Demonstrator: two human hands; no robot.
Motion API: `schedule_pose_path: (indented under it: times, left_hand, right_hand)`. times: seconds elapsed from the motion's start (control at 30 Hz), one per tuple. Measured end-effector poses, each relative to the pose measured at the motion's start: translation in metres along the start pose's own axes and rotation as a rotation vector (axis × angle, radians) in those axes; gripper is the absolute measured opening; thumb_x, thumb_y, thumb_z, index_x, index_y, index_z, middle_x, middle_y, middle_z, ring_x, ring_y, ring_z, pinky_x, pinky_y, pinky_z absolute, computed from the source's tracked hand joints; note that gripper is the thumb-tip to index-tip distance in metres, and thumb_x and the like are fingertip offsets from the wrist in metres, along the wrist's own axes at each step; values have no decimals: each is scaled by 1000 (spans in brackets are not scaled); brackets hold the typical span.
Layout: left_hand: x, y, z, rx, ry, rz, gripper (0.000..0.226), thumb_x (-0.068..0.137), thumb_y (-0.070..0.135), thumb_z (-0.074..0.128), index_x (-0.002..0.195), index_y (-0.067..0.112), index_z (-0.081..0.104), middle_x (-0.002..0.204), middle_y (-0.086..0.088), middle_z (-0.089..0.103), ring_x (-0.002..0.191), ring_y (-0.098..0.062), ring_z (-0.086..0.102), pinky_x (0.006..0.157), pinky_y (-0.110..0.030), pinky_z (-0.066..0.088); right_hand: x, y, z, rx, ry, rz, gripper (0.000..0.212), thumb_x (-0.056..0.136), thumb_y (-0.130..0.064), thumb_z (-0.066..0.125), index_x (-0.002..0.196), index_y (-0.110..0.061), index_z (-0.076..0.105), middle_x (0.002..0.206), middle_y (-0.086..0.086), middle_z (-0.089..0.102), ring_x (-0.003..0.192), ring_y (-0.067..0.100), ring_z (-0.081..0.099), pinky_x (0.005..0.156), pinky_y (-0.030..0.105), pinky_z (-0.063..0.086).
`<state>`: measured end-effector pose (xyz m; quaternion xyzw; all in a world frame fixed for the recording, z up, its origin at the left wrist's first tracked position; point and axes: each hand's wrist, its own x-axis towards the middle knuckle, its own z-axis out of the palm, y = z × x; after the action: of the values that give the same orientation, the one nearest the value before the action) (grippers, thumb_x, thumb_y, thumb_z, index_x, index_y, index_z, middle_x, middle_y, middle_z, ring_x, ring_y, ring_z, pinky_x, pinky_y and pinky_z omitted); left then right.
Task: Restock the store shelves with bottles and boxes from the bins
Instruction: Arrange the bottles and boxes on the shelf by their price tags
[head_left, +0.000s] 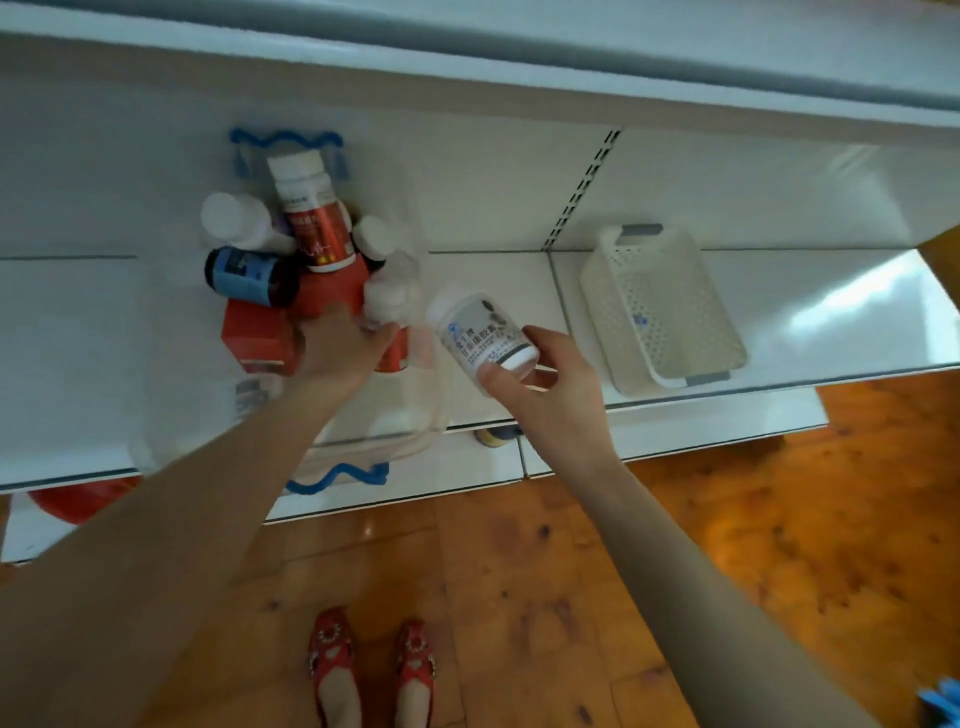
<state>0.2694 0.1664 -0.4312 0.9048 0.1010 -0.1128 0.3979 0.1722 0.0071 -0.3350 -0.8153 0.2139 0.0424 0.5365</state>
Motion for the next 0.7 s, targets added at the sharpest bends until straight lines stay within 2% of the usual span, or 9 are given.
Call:
schedule_pose_path:
  times: [0.07,0.13,0.27,0.37,0.43,0.57,0.63,0.7]
  left_hand:
    - [7,-1,14,-34,-19,-84,55,86,33,62,124,-3,49,125,-19,55,116,-32,50,89,-31,36]
    - [11,-1,24,-78,28,-160,63,84,33,65,131,-1,43,133,-17,50,123,-31,45,97,-31,34]
    - [12,-2,30,-162,94,-178,65,80,33,68,131,0,44,132,-15,51,121,-28,48,93,-28,35]
    - [11,-5,28,-117,86,-105,59,81,32,68,127,1,49,130,-15,53,120,-29,49,96,-30,36]
    - [8,-7,24,-71,69,-94,58,81,33,68,125,-1,50,127,-16,54,117,-30,50,94,-32,38]
    - [-6,-10,8,-89,98,-134,57,80,39,67,120,0,54,122,-15,58,111,-29,55,84,-31,41]
    - [-19,-6,-5,-97,129,-111,51,81,39,66,114,1,58,118,-13,61,107,-27,57,78,-25,39]
    - [-37,2,-22,-97,164,-75,45,82,38,64,109,2,60,111,-10,64,97,-21,58,70,-15,33]
  right_hand:
    - [0,4,-1,37,-23,-18,35,77,-23,70,104,-31,50,98,-16,54,89,4,56,74,42,58]
    - [-1,7,-2,49,-31,-60,32,78,-21,69,92,-37,45,92,-22,52,84,1,56,73,34,58]
    - [1,13,-4,69,-16,-77,32,78,-22,70,100,-30,48,101,-11,56,85,2,57,70,20,54]
    - [2,15,-4,82,-22,-79,31,78,-22,69,101,-30,49,97,-14,57,83,1,57,67,17,53]
    - [1,16,-2,93,-34,-80,31,79,-22,69,99,-32,48,92,-21,55,82,0,58,66,16,52]
    - [-5,14,0,107,-56,-66,32,79,-21,69,93,-38,46,89,-23,56,85,1,59,72,21,54]
    - [-11,11,2,105,-82,-58,32,79,-21,69,104,-32,52,96,-18,58,89,4,60,74,22,55]
    - [-19,6,4,98,-103,-36,45,78,-21,70,119,-20,51,109,-10,58,94,7,60,75,26,57]
